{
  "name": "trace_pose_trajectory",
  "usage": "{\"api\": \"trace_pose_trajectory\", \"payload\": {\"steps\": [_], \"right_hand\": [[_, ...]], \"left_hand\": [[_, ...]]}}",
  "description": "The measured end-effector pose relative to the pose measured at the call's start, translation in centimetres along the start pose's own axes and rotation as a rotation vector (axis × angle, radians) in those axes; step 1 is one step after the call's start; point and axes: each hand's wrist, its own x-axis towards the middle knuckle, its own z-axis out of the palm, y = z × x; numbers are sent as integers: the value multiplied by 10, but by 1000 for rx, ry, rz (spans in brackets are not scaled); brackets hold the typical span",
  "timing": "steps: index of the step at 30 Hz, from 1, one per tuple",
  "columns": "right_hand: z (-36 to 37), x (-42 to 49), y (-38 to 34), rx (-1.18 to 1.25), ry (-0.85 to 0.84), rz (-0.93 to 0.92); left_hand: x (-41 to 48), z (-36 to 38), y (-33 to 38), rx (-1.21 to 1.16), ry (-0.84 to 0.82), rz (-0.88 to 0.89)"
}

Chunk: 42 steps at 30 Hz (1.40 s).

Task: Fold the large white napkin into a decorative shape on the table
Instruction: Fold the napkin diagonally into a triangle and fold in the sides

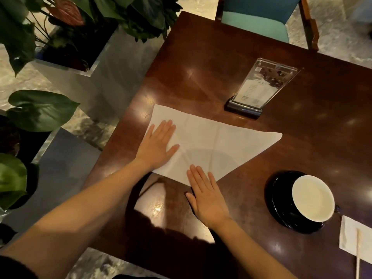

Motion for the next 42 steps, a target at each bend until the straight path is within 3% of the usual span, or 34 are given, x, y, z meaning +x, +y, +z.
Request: {"api": "trace_pose_trajectory", "payload": {"steps": [14,18,22,25,29,36,42], "right_hand": [[7,-18,-27,143,57,115],[-1,0,-50,249,103,14],[-22,4,-29,442,219,-40],[-26,-4,2,370,301,51],[-23,-9,12,301,217,42],[-25,-6,-5,39,256,-25],[-33,-10,-2,-215,214,-112]], "left_hand": [[14,-11,-5,43,16,35],[-12,-20,29,-191,129,-20],[-73,-24,48,-406,301,-119],[-108,-19,62,-452,300,-135],[-124,-7,80,-437,242,-107],[-117,-6,77,-117,264,47],[-129,-18,51,-3,142,97]]}}
